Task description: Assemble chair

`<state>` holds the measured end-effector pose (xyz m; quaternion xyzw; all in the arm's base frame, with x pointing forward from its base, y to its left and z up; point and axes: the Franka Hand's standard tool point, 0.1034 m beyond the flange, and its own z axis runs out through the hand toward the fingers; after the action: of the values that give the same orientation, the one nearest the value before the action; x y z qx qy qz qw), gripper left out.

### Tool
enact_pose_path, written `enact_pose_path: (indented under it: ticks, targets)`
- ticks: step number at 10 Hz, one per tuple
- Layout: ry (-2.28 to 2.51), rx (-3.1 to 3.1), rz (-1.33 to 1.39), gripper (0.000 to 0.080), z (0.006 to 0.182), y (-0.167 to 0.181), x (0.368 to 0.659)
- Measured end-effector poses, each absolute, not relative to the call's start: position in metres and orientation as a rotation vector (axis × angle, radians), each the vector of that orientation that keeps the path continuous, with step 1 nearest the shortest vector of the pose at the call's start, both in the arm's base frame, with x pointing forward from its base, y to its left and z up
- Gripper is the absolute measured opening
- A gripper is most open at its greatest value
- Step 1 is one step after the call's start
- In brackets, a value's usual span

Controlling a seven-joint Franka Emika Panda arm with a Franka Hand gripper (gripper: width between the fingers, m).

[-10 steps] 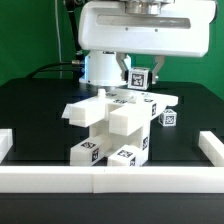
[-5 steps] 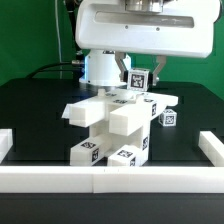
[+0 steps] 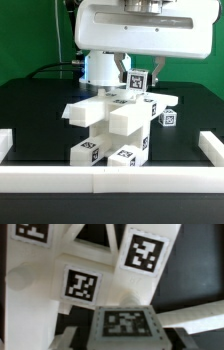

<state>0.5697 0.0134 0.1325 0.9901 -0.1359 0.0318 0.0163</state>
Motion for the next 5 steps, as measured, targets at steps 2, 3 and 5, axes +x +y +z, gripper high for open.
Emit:
enact_pose_path:
  ticks: [2,3,5]
  targets:
    - [-0.452,3.091,0.100,0.0272,0.1338,0.0148,0.5680]
    - [-0.500,3.110,0.098,0.0272,0.1334,0.0162,0.5658]
    - [-0.517,3.114,0.097,0.0272,0.1337,0.0165,0.5658]
